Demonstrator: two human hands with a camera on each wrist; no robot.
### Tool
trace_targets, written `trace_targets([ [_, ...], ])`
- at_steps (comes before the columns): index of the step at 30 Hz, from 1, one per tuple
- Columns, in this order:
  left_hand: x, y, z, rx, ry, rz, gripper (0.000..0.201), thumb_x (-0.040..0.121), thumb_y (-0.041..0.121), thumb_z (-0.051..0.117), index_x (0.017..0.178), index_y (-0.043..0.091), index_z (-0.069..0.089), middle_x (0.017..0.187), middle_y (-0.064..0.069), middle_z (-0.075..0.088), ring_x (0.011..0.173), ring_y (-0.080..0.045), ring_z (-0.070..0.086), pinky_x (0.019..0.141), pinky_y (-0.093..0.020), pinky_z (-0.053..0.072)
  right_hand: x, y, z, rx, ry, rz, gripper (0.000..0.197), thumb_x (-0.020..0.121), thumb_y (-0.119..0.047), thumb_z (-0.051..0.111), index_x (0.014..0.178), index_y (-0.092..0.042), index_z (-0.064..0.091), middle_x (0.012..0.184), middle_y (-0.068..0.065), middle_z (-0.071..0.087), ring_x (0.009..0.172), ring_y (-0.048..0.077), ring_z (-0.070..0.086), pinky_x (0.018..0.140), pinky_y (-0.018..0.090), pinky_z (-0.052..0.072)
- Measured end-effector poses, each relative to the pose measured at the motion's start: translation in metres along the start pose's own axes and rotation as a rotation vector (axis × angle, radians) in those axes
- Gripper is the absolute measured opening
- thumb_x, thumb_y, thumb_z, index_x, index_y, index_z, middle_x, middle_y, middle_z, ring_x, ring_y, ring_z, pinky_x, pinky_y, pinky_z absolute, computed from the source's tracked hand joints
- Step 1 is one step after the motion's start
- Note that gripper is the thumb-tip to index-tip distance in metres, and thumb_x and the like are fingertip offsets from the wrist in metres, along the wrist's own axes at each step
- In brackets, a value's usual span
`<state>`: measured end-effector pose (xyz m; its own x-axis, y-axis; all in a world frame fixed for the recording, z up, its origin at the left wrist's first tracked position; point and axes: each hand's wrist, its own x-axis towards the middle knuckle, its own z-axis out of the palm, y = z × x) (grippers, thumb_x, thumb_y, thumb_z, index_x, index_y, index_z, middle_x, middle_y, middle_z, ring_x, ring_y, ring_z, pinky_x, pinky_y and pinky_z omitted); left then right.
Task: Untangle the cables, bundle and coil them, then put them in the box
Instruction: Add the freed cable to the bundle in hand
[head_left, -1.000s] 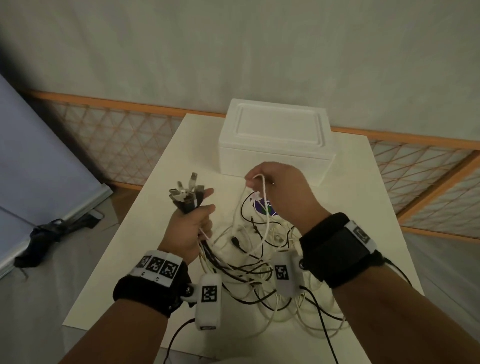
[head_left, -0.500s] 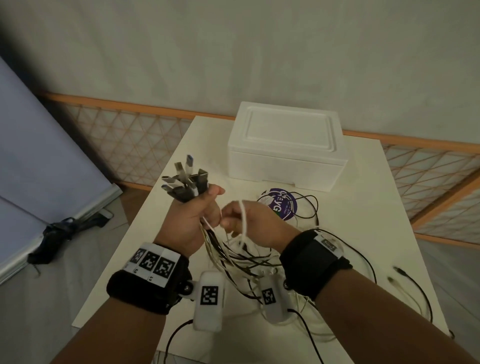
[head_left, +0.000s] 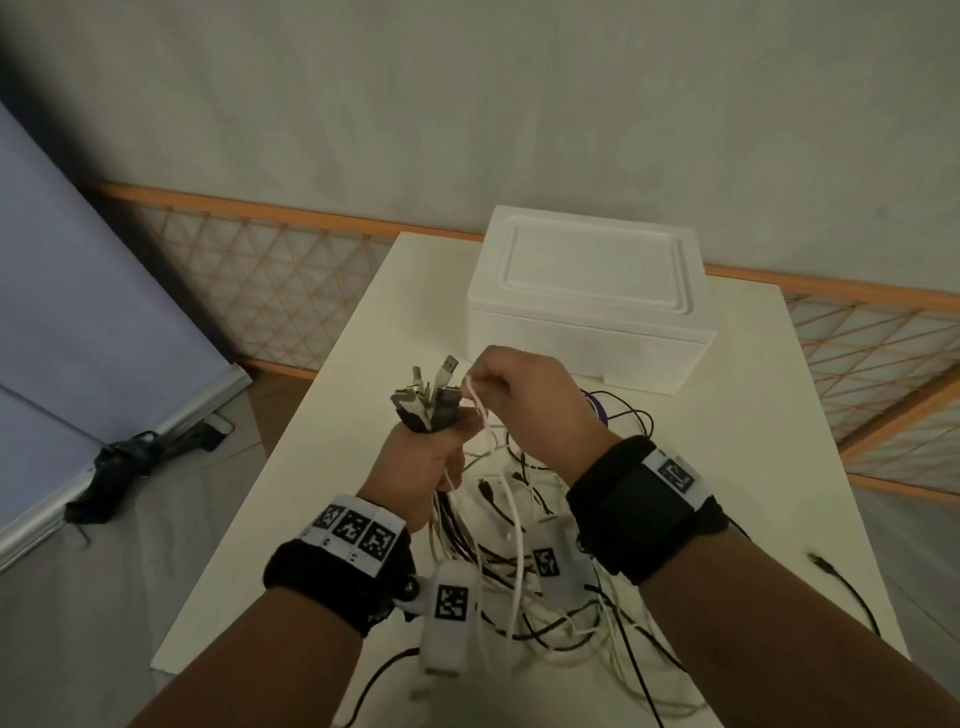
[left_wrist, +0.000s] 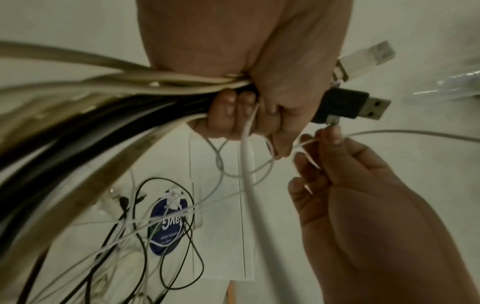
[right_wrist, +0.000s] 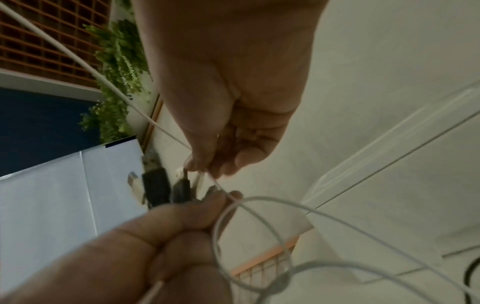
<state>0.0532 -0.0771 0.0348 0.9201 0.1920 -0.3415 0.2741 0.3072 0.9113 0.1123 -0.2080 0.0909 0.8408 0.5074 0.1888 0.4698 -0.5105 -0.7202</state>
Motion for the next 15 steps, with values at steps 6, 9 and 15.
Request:
trace_targets([
  [6,0.01,0.007,0.001,-0.032,-0.014,0.049,0.023,0.076,0.006,0.07,0.061,0.023,0.064,0.047,0.003,0.033,0.04,-0.01,0.029,0.042,-0.02,0.022,-0.006,0.013,0.008,0.183,-0.052,0.118,0.022,0.084,-0.031,0.068,0.102,-0.02,0.061,0.085,-0.009,0.064,0.073,0.01,0.06,0.067,0.019,0.046],
  [9,0.016,0.013,-0.003,-0.105,0.018,0.032,0.028,0.083,0.007,0.068,0.06,0.023,0.063,0.047,0.005,0.03,0.037,-0.008,0.025,0.037,-0.017,0.023,-0.016,0.027,0.016,0.069,-0.114,0.123,0.021,0.085,-0.038,0.066,0.093,-0.018,0.064,0.079,-0.004,0.066,0.069,0.007,0.058,0.067,0.029,0.047],
  [15,0.027,0.019,-0.025,-0.275,0.193,-0.026,0.018,0.089,0.01,0.063,0.075,0.015,0.055,0.043,0.009,0.031,0.035,-0.006,0.026,0.034,-0.016,0.022,-0.031,0.056,0.016,-0.058,-0.04,0.048,0.017,0.084,-0.022,0.07,0.09,-0.007,0.075,0.086,0.007,0.069,0.084,0.019,0.062,0.078,0.03,0.047],
])
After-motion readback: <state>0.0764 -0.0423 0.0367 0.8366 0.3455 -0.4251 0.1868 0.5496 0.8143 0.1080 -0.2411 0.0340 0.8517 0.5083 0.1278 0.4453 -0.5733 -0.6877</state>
